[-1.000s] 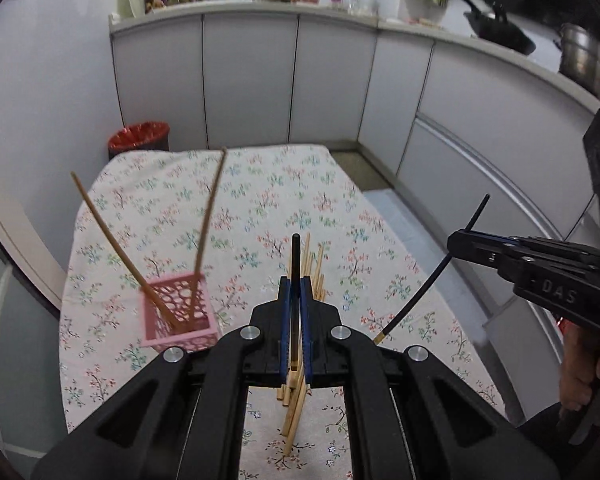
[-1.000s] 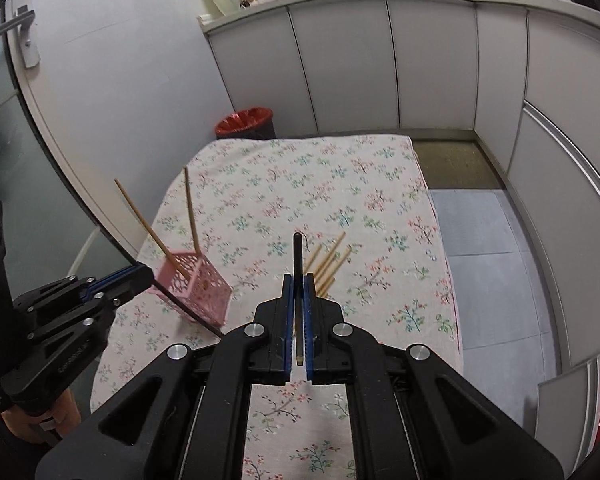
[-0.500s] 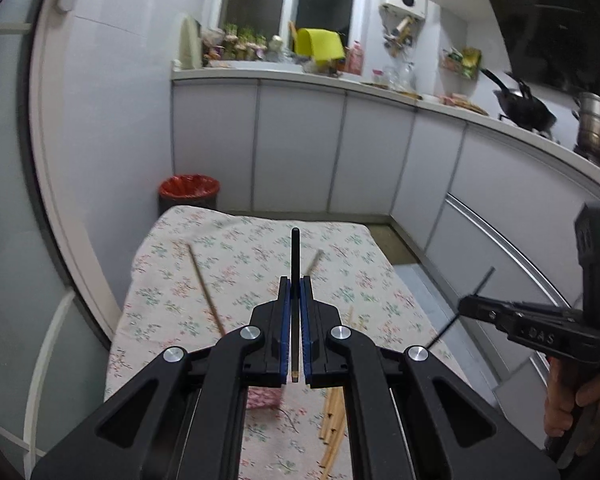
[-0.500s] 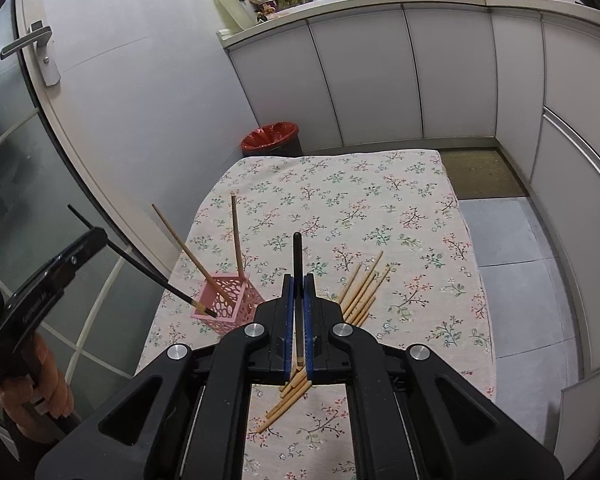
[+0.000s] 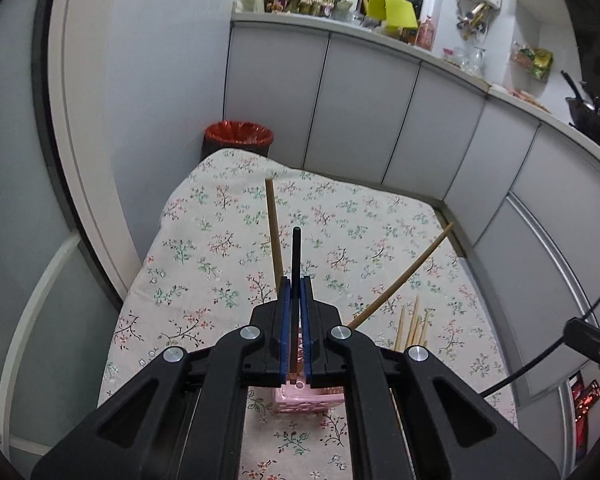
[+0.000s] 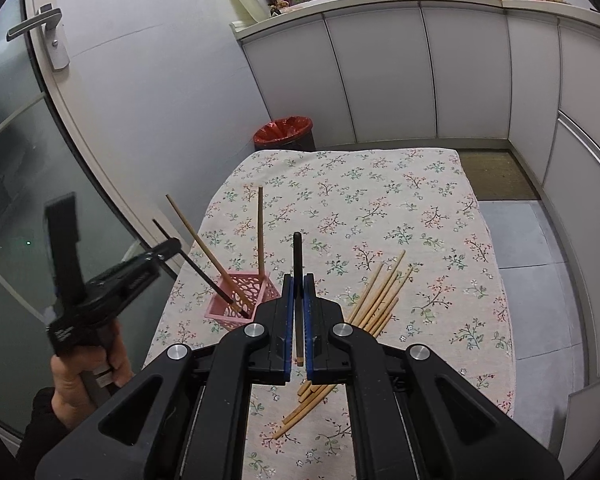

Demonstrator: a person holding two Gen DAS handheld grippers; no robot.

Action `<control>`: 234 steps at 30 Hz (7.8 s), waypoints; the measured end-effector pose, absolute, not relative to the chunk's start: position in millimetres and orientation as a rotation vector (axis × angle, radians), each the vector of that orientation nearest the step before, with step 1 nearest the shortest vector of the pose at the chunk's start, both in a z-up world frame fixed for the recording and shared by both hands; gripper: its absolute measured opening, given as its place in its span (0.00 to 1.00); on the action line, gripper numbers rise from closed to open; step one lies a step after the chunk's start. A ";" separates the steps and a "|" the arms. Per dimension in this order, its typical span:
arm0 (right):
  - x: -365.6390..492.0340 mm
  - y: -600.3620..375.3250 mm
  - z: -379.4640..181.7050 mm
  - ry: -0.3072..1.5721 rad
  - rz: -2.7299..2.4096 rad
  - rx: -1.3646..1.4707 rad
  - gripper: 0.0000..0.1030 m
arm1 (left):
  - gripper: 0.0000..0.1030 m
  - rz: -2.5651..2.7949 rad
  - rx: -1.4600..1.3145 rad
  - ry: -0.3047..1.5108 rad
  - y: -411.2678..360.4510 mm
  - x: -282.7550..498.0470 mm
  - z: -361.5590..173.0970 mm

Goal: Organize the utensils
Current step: 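Carry both chopsticks to the pink basket and open both tools to release, then grasp another wooden chopstick with the right tool while the left tool approaches the bundle, then grasp a wooden chopstick from the bundle with the left tool, then carry the held chopsticks upright over the pink basket with both tools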

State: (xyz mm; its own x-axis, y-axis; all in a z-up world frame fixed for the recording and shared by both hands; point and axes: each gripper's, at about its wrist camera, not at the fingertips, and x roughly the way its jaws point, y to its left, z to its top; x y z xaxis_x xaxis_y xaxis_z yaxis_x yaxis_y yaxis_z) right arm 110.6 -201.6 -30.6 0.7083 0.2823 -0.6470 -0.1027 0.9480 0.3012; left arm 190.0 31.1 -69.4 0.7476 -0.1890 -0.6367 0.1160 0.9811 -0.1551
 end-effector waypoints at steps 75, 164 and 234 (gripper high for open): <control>208.0 -240.7 -206.3 1.214 -0.077 0.247 0.78 | 0.90 -0.283 0.059 1.084 -2.4 155.5 -155.9; 168.4 -348.6 -171.9 1.138 -0.009 0.505 0.04 | 0.05 -0.263 0.377 1.050 -194.7 249.5 -183.2; 150.6 -189.6 -8.5 0.567 0.231 0.440 0.04 | 0.15 -0.181 -0.090 0.616 20.7 193.8 -45.3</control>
State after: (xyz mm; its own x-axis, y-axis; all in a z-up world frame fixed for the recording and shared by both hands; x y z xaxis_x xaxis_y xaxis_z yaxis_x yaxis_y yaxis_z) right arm 150.6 -189.7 -8.5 0.8212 0.3289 -0.4663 -0.0907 0.8821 0.4623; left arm 193.8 20.7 -45.3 0.8012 -0.1950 -0.5657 0.1415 0.9803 -0.1375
